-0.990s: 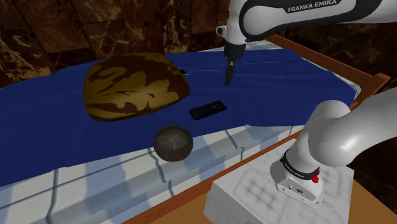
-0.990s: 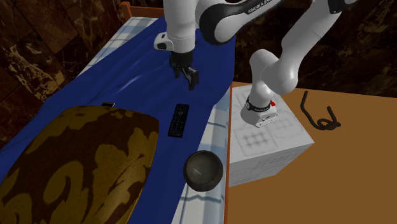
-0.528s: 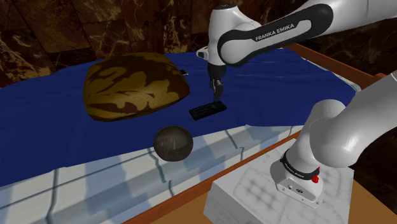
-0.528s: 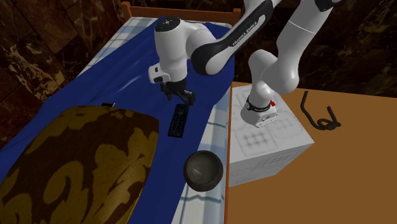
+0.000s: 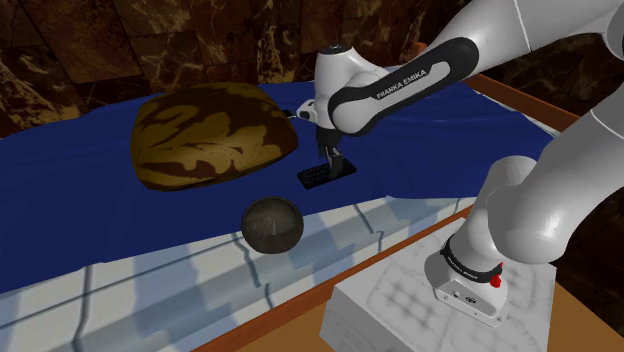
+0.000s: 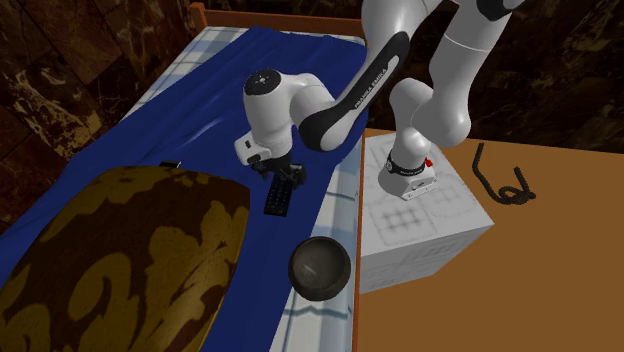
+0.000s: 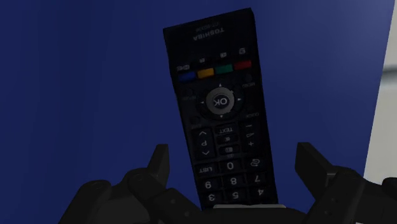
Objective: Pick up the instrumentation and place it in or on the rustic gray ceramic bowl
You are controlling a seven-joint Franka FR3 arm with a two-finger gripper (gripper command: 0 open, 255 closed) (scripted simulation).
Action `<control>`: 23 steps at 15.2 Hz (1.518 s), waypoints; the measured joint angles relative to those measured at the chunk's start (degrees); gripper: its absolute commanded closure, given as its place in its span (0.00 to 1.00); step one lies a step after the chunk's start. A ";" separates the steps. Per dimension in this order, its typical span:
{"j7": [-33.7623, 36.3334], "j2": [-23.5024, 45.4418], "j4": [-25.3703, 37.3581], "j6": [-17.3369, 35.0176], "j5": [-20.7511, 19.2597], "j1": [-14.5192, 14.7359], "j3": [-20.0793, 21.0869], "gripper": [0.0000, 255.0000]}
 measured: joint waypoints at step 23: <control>-0.10 1.86 -0.94 2.82 0.07 0.03 -0.10 1.00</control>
